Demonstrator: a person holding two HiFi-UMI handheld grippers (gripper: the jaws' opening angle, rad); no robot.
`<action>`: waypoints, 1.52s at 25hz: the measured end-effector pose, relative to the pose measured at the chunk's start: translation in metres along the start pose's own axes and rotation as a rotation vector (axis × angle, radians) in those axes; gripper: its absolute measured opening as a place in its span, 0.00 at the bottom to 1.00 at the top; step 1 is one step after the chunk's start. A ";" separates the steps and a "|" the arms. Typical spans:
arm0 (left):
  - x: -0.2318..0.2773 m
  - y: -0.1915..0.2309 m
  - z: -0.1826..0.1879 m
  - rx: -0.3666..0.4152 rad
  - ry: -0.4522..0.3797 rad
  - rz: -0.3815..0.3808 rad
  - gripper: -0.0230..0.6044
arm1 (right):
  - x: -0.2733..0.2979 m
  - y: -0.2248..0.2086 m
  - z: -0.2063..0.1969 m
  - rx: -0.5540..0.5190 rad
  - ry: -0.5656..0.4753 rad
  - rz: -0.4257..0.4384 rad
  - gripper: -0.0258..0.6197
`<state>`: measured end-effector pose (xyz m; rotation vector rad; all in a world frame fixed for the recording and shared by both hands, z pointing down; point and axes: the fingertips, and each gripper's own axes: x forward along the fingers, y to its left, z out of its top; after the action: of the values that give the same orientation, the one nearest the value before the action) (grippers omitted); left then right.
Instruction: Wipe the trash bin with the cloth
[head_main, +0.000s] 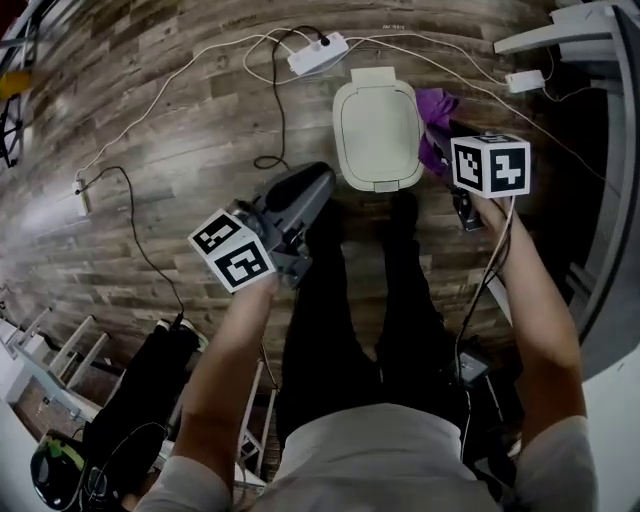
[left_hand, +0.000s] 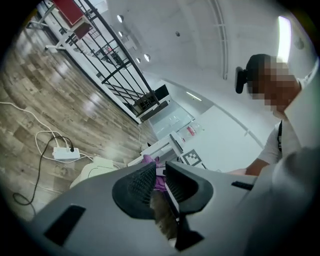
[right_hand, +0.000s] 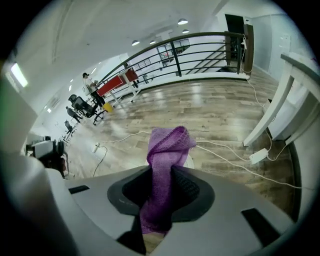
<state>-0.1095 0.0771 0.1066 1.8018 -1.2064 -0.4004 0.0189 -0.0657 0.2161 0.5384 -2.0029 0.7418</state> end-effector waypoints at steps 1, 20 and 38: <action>0.001 0.012 -0.008 -0.014 0.004 0.003 0.13 | 0.016 -0.001 0.000 0.026 0.014 0.008 0.21; 0.029 0.105 -0.064 -0.071 0.050 -0.001 0.13 | 0.210 0.015 -0.004 -0.255 0.247 -0.110 0.27; 0.049 0.110 -0.060 -0.083 0.074 -0.045 0.13 | 0.203 0.031 0.019 -0.337 0.037 -0.119 0.20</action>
<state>-0.1078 0.0529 0.2385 1.7595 -1.0846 -0.4011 -0.1121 -0.0725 0.3746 0.4353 -1.9872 0.3283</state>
